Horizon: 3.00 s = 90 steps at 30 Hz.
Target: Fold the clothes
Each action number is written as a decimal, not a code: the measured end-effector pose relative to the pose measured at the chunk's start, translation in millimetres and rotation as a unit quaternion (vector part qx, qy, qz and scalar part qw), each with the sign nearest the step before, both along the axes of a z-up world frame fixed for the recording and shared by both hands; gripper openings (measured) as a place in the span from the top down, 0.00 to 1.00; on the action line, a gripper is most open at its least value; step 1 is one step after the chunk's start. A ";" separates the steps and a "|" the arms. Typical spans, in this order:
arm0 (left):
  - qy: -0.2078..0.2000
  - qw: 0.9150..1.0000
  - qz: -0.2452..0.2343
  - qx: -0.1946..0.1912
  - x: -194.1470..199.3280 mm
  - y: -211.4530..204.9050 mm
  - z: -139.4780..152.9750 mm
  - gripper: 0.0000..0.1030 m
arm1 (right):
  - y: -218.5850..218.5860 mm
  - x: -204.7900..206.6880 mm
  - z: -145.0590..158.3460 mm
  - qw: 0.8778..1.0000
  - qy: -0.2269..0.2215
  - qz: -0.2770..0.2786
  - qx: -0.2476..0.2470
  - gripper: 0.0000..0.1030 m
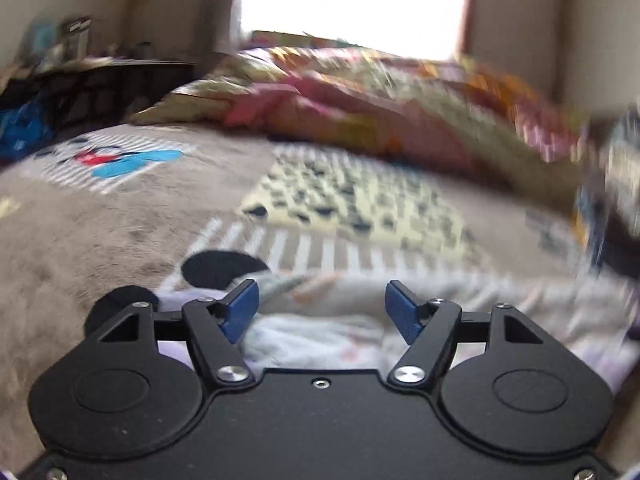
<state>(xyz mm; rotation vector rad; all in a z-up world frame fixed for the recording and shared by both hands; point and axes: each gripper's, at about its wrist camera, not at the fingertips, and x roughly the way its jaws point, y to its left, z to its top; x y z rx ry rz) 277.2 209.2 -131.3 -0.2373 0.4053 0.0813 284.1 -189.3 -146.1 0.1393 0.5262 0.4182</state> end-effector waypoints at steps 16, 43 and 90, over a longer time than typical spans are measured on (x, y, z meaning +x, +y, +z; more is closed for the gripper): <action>-0.007 0.919 0.126 -0.372 -98.7 26.6 -37.9 0.31 | -44.5 6.8 -3.8 0.995 0.031 -0.014 0.094 0.37; 0.057 0.949 0.246 -0.190 -30.4 26.0 -26.3 0.40 | -58.2 13.9 -10.6 0.990 0.051 -0.003 0.128 0.36; -0.078 0.892 -0.173 0.411 -13.2 -345.0 5.2 0.74 | -156.1 32.3 -70.0 0.850 0.138 -0.053 0.505 0.35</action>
